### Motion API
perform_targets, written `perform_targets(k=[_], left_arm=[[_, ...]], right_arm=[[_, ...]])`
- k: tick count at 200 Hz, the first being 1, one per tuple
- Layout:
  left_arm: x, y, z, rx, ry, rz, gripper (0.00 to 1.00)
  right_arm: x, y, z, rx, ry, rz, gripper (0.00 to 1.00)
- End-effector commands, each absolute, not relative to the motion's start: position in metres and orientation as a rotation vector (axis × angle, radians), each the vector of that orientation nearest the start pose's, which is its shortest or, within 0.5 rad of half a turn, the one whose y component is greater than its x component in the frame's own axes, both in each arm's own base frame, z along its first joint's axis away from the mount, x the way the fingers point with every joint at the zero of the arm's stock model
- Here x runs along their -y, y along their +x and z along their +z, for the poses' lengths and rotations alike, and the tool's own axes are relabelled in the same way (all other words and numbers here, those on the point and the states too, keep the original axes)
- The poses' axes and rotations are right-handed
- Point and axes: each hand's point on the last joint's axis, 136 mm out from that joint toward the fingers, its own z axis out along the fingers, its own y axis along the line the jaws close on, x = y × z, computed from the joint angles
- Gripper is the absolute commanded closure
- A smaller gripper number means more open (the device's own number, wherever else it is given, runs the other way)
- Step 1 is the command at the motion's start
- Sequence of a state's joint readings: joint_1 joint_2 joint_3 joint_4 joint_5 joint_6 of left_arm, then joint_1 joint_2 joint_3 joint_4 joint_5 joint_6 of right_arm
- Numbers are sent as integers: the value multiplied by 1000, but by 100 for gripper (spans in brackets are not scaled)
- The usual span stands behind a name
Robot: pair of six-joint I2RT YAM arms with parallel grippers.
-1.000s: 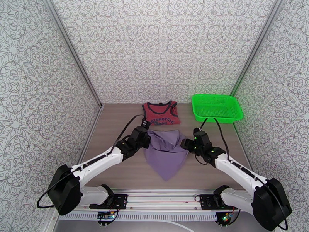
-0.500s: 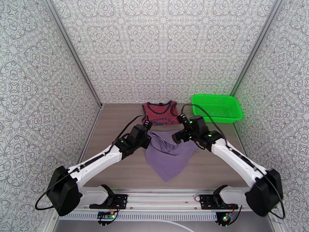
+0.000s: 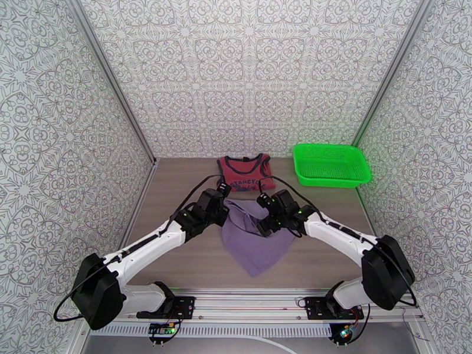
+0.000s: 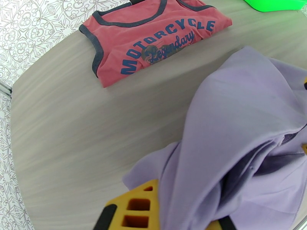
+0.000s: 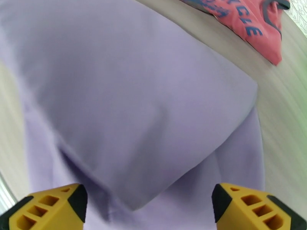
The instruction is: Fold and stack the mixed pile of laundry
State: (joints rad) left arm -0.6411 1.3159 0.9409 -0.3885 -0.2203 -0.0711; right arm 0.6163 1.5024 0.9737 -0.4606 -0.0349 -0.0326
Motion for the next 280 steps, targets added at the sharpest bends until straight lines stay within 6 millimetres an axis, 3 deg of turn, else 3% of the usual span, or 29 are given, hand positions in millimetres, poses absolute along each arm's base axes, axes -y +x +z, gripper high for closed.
perform_targets(k=[1, 16, 38, 71, 93, 110, 123, 150, 184, 219, 245, 280], left_arm=[[198, 330, 190, -2202, 546, -133, 100], [199, 329, 191, -2202, 551, -144, 100], [200, 325, 192, -2204, 561, -156, 100], [193, 318, 191, -2221, 549, -146, 99], [186, 316, 194, -2220, 526, -124, 88], [180, 318, 209, -2196, 495, -106, 90], [175, 319, 229, -2162, 478, -98, 100], [156, 321, 288, -2063, 435, -24, 100], [130, 311, 362, -1946, 412, 74, 100], [104, 287, 420, -1813, 430, 156, 100], [83, 271, 447, -1712, 448, 268, 100], [69, 261, 462, -1654, 549, 426, 100]], right_arm=[[-219, 327, 101, -2433, -730, 158, 18], [-211, 338, 103, -2429, -668, 83, 31], [-202, 350, 116, -2396, -588, 2, 66], [-193, 355, 161, -2317, -511, -27, 100], [-190, 348, 199, -2285, -459, 27, 100], [-193, 337, 232, -2263, -425, 127, 100], [-196, 325, 256, -2248, -410, 222, 100], [-211, 293, 301, -2219, -419, 472, 100], [-257, 245, 339, -2187, -566, 879, 100], [-294, 214, 370, -2132, -666, 1079, 100], [-340, 191, 386, -2086, -747, 1291, 100], [-402, 161, 395, -2037, -843, 1513, 100]])
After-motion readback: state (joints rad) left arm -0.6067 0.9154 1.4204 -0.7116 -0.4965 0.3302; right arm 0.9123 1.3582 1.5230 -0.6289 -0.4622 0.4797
